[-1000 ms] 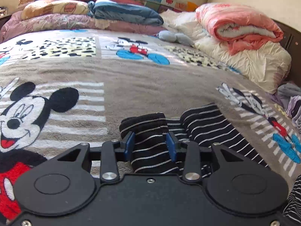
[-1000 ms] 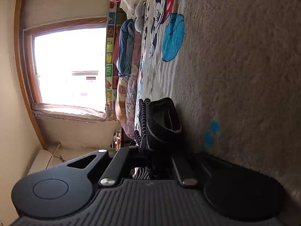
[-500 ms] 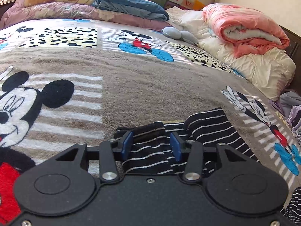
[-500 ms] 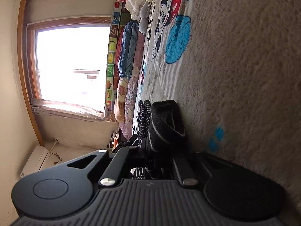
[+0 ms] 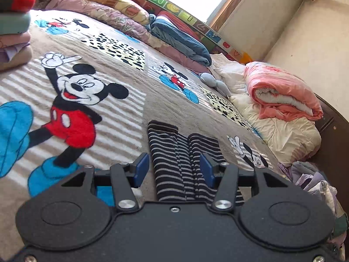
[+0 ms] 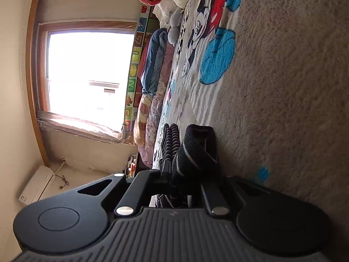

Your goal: Fold clothes

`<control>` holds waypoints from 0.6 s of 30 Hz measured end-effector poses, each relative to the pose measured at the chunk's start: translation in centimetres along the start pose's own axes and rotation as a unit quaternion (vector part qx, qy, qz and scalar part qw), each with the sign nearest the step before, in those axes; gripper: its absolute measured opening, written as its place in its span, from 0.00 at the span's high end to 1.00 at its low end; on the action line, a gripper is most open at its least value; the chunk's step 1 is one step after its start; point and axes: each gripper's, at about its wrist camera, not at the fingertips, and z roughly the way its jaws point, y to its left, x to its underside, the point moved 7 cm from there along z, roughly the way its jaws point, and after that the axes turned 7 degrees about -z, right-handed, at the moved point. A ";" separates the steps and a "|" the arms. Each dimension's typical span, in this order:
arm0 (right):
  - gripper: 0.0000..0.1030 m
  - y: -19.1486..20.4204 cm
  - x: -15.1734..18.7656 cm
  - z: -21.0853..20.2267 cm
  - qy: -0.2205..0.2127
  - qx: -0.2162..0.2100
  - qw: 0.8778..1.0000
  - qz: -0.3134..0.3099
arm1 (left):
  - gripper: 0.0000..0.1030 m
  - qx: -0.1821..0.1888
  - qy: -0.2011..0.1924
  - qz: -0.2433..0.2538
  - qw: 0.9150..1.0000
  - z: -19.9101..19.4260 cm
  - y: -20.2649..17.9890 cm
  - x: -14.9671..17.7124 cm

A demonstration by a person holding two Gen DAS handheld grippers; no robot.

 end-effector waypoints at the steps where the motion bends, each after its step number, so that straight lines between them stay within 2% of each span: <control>1: 0.91 0.1 0.0 0.1 0.000 0.000 1.000 -0.003 | 0.57 -0.015 -0.001 0.017 1.000 -1.1 -0.1 0.8; 2: 0.91 0.1 0.1 0.2 0.000 0.000 1.000 -0.007 | 0.60 -0.036 -0.004 0.040 0.999 -2.6 -0.4 1.8; 4: 0.91 0.2 0.1 0.3 0.002 0.000 1.000 -0.014 | 0.66 -0.044 -0.004 0.059 0.997 -5.0 -0.8 3.8; 8: 0.91 0.7 0.2 0.8 0.010 -0.006 0.999 -0.033 | 0.68 -0.061 0.013 0.093 0.994 -7.8 -1.7 8.2; 12: 0.91 1.8 0.1 1.2 0.016 -0.021 0.998 -0.053 | 0.75 -0.082 0.038 0.130 0.987 -6.9 -2.4 12.1; 13: 0.91 2.1 0.0 1.3 0.016 -0.024 0.998 -0.056 | 0.81 -0.087 0.050 0.147 0.984 -5.8 -2.7 13.2; 14: 0.91 2.3 0.0 1.5 0.018 -0.031 0.998 -0.052 | 0.81 -0.110 0.057 0.168 0.978 -5.0 -2.8 14.2; 16: 0.91 3.4 -0.4 2.0 0.028 -0.034 0.996 -0.073 | 0.82 -0.136 0.035 0.200 0.970 -5.6 -3.4 15.2; 18: 0.91 4.9 -1.2 2.2 0.030 -0.035 0.994 -0.100 | 0.82 -0.119 0.014 0.206 0.971 -6.5 -4.5 15.1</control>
